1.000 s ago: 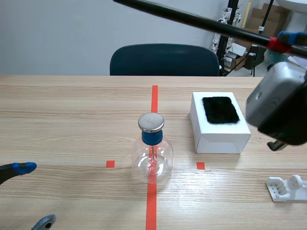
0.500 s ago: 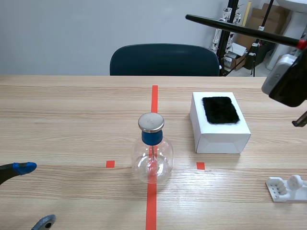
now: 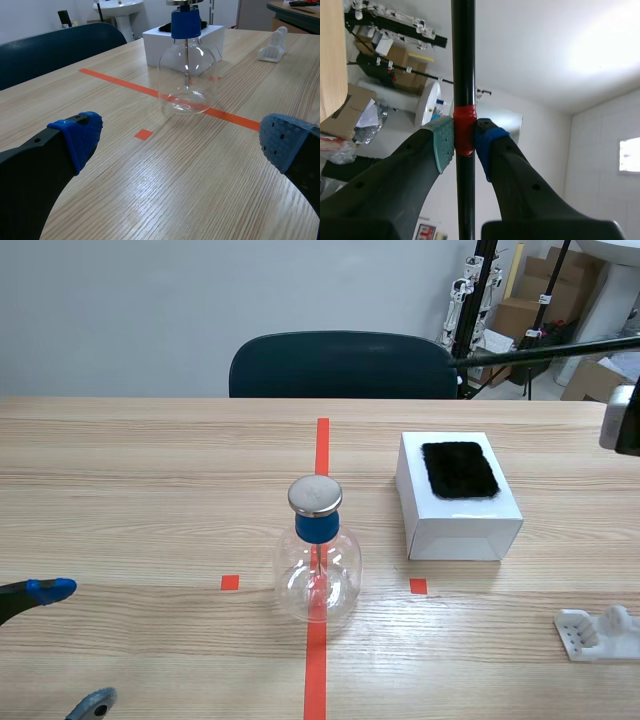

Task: Do the electroscope experiment. rub the rod on the fur

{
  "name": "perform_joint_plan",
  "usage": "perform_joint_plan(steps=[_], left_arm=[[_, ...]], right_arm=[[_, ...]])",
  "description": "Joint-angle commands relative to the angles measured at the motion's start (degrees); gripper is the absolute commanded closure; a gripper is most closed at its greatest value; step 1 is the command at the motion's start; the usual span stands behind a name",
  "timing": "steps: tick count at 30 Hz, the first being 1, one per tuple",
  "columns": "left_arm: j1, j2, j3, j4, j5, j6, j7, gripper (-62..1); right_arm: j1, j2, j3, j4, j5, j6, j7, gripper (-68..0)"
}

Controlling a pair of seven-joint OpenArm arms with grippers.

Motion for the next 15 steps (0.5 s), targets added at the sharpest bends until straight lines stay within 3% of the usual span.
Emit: perform_joint_plan(steps=[1,7,15], left_arm=[[-0.17,-0.35,0.00,0.76,-0.74,-0.09,-2.84,-62.3],[-0.17,-0.35,0.00,0.76,-0.74,-0.09,-2.84,-62.3],[-0.15,-0.33,0.00,0.76,-1.11,-0.09,-2.84,-62.3]], right_arm=[[0.17,2.54,0.31,1.18,-0.44,-0.02,-0.44,0.2],[0.70,9.33,-2.25,1.01,-0.83,0.72,-1.66,0.3],[2.12,19.02,-13.27,0.04,1.88,1.44,-8.59,0.2]])
